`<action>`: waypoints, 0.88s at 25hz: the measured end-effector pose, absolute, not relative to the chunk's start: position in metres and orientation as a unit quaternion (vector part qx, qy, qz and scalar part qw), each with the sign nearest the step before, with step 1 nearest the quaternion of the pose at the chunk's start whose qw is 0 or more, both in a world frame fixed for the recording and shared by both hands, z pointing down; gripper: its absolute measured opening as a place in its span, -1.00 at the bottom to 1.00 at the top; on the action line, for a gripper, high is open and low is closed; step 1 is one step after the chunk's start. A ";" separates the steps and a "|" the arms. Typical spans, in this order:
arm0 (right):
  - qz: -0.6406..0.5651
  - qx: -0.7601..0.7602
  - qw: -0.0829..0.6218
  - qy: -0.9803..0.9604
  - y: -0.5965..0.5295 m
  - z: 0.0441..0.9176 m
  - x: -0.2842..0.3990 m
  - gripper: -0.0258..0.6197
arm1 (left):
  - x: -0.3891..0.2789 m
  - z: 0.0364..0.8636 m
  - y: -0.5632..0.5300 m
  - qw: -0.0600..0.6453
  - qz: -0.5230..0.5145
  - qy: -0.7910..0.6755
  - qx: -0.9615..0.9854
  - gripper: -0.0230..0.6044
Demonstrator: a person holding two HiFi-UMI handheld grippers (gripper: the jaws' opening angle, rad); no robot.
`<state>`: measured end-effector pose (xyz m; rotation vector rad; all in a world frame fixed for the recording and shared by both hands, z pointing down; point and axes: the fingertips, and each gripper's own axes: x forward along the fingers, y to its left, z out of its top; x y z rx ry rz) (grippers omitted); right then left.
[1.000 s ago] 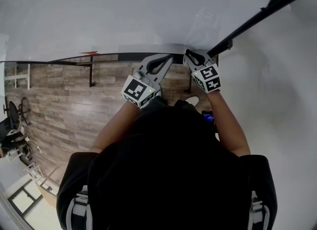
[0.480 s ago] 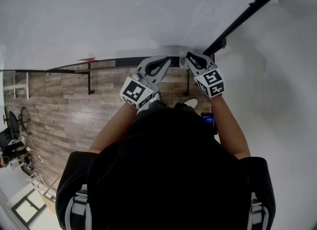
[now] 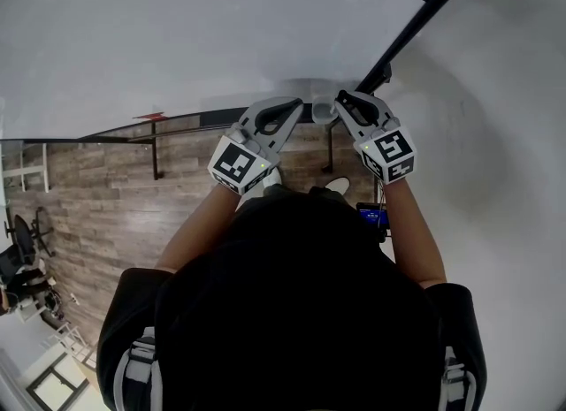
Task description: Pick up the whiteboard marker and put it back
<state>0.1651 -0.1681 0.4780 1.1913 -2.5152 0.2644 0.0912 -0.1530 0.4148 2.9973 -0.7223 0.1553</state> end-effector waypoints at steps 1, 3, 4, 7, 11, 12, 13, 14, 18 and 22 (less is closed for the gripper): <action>0.088 0.421 0.168 -0.887 -0.166 0.471 0.166 -0.72 | 0.092 0.413 -0.153 0.024 0.050 -0.231 0.971 -0.92; 0.077 0.424 0.162 -0.888 -0.161 0.456 0.168 -0.72 | 0.094 0.411 -0.151 0.019 0.051 -0.225 0.973 -0.92; 0.071 0.425 0.160 -0.888 -0.158 0.449 0.169 -0.72 | 0.095 0.409 -0.150 0.018 0.050 -0.223 0.973 -0.92; 0.058 0.431 0.150 -0.888 -0.150 0.430 0.174 -0.72 | 0.098 0.405 -0.148 0.016 0.046 -0.216 0.975 -0.92; 0.055 0.440 0.129 -0.887 -0.142 0.412 0.181 -0.71 | 0.099 0.402 -0.145 0.007 0.049 -0.205 0.977 -0.92; 0.055 0.442 0.125 -0.887 -0.139 0.410 0.183 -0.72 | 0.099 0.401 -0.144 0.007 0.047 -0.203 0.978 -0.92; 0.055 0.443 0.123 -0.886 -0.136 0.409 0.185 -0.72 | 0.100 0.400 -0.143 0.010 0.044 -0.202 0.978 -0.92; 0.054 0.445 0.124 -0.885 -0.134 0.408 0.187 -0.71 | 0.100 0.398 -0.141 0.013 0.041 -0.201 0.979 -0.92; 0.054 0.456 0.120 -0.880 -0.125 0.406 0.197 -0.71 | 0.101 0.395 -0.136 0.014 0.038 -0.193 0.980 -0.92; 0.051 0.462 0.122 -0.877 -0.119 0.403 0.205 -0.72 | 0.101 0.396 -0.134 0.011 0.041 -0.187 0.981 -0.92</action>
